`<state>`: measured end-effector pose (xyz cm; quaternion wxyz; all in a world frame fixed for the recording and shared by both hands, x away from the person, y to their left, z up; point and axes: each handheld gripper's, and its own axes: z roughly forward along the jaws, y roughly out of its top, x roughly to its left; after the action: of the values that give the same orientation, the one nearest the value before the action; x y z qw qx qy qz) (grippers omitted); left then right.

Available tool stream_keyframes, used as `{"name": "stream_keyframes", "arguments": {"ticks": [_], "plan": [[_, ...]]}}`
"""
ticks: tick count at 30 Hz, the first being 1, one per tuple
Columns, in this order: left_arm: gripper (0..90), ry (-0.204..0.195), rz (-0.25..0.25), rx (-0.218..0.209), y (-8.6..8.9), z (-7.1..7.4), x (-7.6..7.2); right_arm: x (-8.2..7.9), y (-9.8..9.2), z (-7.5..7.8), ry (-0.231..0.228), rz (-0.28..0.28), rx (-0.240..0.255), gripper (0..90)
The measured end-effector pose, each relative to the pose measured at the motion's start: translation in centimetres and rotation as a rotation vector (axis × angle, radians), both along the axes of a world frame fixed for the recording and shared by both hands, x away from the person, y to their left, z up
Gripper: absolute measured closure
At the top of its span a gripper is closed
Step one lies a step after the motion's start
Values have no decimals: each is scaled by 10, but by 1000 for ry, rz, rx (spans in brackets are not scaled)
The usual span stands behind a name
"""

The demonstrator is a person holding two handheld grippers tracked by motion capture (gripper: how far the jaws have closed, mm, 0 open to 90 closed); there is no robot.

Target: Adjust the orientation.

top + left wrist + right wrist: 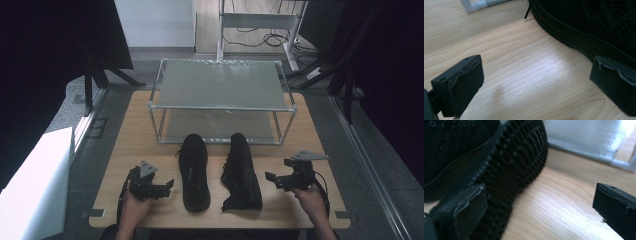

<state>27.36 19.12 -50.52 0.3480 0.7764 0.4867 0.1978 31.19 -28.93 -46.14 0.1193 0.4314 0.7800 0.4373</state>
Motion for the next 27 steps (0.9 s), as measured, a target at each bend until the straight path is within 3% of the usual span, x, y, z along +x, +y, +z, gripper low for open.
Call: {"name": "stream_keyframes", "arguments": {"ticks": [9, 16, 19, 27], "plan": [[0, 5, 0, 7, 0, -1, 0, 5, 24, 16, -7, 35, 6, 0], [0, 9, 0, 9, 0, -1, 0, 8, 45, 14, 3, 56, -44, 1], [0, 9, -1, 10, 0, -1, 0, 8, 46, 12, 0, 49, -88, 0], [0, 14, 1, 16, 1, -1, 0, 9, 31, 8, 31, 11, -47, 0]]}}
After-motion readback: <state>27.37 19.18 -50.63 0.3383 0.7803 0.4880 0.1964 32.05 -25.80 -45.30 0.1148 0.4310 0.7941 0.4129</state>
